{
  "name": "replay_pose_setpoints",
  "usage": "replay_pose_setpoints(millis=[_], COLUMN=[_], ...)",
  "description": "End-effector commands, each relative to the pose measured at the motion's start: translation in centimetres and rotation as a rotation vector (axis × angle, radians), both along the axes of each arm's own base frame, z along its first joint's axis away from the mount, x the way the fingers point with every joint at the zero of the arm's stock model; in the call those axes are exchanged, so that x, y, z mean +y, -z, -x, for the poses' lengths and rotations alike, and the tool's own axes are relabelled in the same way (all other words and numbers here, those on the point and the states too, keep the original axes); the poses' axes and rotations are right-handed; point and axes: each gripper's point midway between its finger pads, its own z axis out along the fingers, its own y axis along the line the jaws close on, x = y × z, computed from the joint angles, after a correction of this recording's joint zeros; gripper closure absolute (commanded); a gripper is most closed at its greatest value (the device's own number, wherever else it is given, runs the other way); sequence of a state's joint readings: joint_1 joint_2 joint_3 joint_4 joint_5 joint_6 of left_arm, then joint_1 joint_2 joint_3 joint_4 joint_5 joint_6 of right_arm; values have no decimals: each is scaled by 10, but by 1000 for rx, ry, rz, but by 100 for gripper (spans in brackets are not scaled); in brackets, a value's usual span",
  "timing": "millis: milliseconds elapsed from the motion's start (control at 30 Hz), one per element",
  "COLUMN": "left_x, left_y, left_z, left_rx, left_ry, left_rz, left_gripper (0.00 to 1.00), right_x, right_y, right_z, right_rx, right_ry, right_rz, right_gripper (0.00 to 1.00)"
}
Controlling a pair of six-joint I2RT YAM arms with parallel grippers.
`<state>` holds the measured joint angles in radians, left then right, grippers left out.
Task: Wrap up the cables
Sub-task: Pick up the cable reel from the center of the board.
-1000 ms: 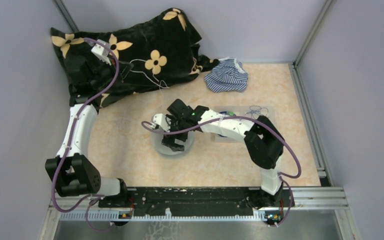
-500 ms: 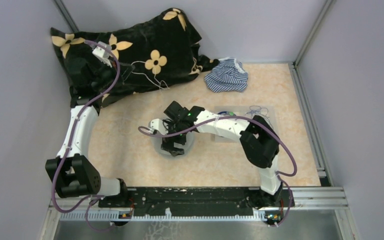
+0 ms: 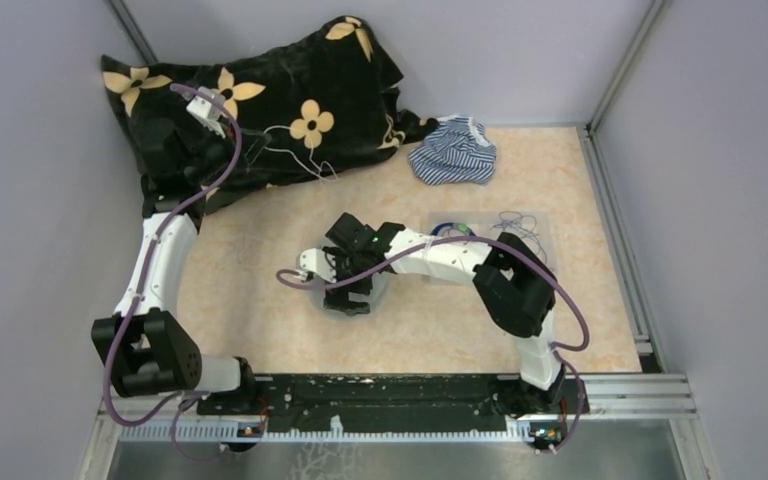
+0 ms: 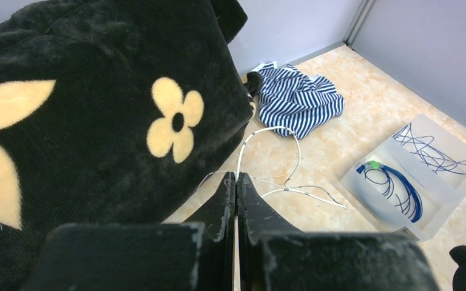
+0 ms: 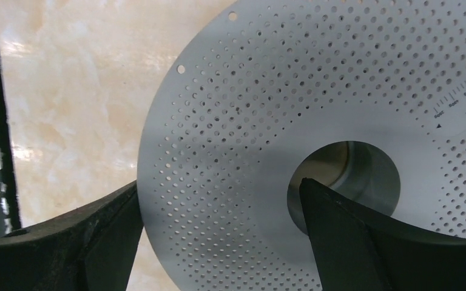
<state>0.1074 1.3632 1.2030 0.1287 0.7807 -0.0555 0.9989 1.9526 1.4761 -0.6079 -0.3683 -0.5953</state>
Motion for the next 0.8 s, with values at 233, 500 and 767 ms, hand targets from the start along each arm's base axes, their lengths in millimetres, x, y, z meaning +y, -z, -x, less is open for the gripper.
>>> replay_pose_setpoints(millis=[233,500,767], left_x=[-3,-2,-7], left_y=[-11,-16,-16], left_z=[8,1,-4], left_rx=[-47,-49,-16], left_ry=[26,13,31], left_rz=[-10,13,66], left_gripper=[100,100,100], right_x=[1,4,-8], right_y=[-6,-94,-149], right_z=[-19,-12,-7], right_rx=[-172,2,344], right_ry=[40,100,176], right_rz=[-12,-291,-513], right_gripper=[22,49,58])
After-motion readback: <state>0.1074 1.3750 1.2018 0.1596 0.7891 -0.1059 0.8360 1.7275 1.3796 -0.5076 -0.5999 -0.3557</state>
